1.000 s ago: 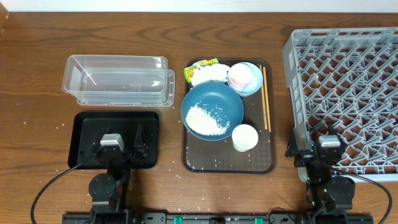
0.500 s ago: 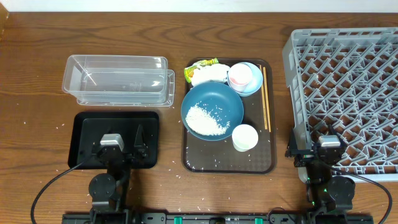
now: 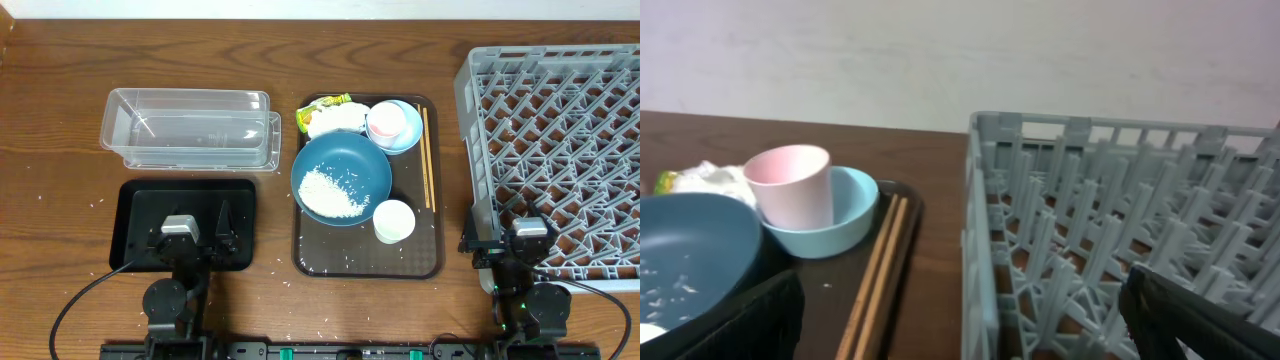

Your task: Sort waste into correct bins and load items into the dishwasher rack

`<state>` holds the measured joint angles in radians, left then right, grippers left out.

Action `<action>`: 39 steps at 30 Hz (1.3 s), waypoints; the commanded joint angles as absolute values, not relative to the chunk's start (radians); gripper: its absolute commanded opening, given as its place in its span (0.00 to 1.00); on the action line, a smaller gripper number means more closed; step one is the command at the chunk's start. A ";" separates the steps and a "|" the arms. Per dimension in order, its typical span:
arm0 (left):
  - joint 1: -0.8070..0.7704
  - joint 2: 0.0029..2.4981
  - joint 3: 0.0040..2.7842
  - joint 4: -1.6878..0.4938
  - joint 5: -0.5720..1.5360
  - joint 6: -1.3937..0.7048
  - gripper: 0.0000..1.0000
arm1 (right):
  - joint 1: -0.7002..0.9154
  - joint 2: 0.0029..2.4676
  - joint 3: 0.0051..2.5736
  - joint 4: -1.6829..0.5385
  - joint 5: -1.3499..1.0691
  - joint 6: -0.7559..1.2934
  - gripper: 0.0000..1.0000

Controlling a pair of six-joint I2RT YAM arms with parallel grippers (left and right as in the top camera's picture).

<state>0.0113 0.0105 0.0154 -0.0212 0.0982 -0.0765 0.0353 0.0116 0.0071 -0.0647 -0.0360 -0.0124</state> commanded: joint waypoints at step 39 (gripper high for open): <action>0.016 0.004 0.004 -0.063 0.116 -0.060 0.89 | 0.054 0.556 0.580 0.089 -0.325 0.611 0.99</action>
